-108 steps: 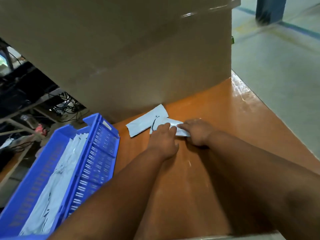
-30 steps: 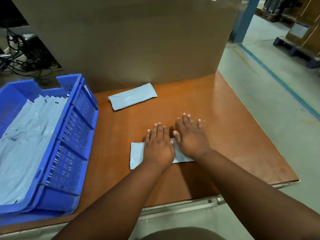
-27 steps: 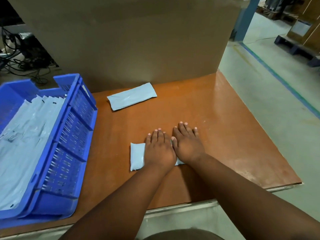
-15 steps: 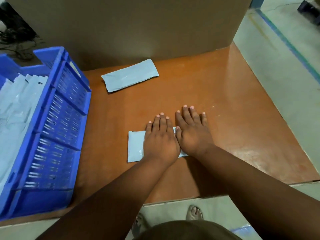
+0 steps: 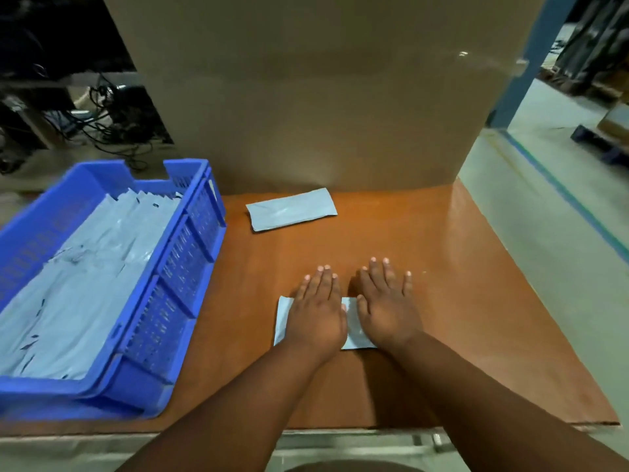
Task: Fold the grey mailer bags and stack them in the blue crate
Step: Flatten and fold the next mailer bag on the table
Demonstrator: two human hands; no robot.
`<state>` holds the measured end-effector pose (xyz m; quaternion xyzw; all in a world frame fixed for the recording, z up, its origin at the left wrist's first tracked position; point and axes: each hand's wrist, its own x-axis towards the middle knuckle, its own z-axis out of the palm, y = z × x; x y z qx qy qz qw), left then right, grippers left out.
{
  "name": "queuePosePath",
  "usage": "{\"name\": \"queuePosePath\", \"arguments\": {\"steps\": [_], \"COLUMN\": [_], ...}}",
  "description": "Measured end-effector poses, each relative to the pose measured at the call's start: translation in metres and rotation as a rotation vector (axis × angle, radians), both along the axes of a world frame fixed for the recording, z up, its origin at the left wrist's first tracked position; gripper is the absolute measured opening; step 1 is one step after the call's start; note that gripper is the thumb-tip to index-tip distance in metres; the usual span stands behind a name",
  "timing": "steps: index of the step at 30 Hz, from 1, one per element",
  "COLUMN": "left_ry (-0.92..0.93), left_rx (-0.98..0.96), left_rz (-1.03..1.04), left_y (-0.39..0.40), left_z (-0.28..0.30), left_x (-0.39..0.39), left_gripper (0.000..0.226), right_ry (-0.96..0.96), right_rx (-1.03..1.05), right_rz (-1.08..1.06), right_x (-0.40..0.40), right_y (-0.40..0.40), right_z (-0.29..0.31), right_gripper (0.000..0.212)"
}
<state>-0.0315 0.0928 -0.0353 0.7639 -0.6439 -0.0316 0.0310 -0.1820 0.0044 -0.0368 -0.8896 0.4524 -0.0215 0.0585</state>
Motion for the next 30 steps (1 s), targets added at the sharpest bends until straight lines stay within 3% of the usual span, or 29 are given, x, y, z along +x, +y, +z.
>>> {"name": "queuePosePath", "arguments": {"steps": [6,12,30], "left_ry": [0.044,0.105,0.084], "left_rx": [0.049,0.022,0.048], "left_rz": [0.106,0.132,0.097], "left_y": [0.022,0.032,0.029], "left_z": [-0.009,-0.023,-0.025], "left_x": [0.026,0.034,0.037], "left_gripper": [0.074,0.081,0.07], "right_ry": [0.017,0.073,0.051], "right_rx": [-0.024,0.018,0.066], "right_rz": [0.136,0.089,0.097], "right_x": [0.042,0.051,0.051], "right_y": [0.034,0.038,0.037], "right_z": [-0.003,-0.024,-0.022], "right_gripper": [0.078,0.072,0.065]}}
